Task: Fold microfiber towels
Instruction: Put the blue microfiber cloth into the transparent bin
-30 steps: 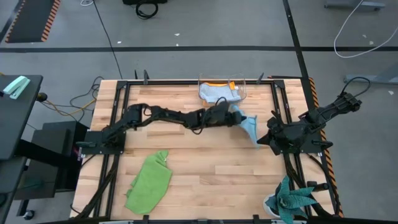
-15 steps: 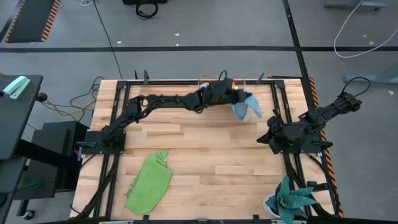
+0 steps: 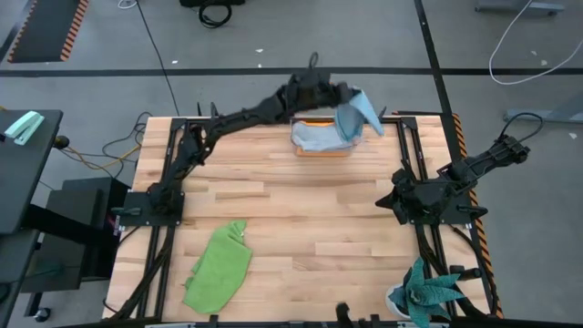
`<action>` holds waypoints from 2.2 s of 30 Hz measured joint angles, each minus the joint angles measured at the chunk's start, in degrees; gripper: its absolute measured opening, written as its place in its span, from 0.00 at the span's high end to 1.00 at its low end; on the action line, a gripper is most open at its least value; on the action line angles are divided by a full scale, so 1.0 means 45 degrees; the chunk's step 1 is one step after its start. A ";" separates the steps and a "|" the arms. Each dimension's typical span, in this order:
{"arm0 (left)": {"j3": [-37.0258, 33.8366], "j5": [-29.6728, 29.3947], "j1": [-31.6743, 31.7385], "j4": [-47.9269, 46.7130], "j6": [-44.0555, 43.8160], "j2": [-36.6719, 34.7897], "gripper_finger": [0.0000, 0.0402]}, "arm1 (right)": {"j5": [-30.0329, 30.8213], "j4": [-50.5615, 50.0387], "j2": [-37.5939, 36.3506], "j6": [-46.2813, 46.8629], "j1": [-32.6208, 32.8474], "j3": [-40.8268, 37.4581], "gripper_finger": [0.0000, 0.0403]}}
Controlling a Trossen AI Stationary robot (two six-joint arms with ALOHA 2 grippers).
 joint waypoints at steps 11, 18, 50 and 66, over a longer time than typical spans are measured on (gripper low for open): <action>0.0533 0.1031 0.1419 -0.0802 -0.0534 0.0019 0.98 | 0.0608 0.0214 0.0000 0.0133 -0.0859 0.0000 1.00; 0.0533 0.1389 0.1327 -0.3022 0.0014 0.0073 0.98 | 0.0543 0.0332 0.0000 -0.0039 -0.1536 0.0000 1.00; 0.0523 0.3522 0.1009 -0.4616 0.0925 0.0087 0.98 | -0.3376 0.7640 0.3509 -0.6446 -1.1460 0.0010 0.85; 0.0523 0.5013 0.1201 -0.4032 0.1182 0.0087 0.98 | -0.0502 0.4050 0.8205 -0.7438 -1.1414 0.4830 0.59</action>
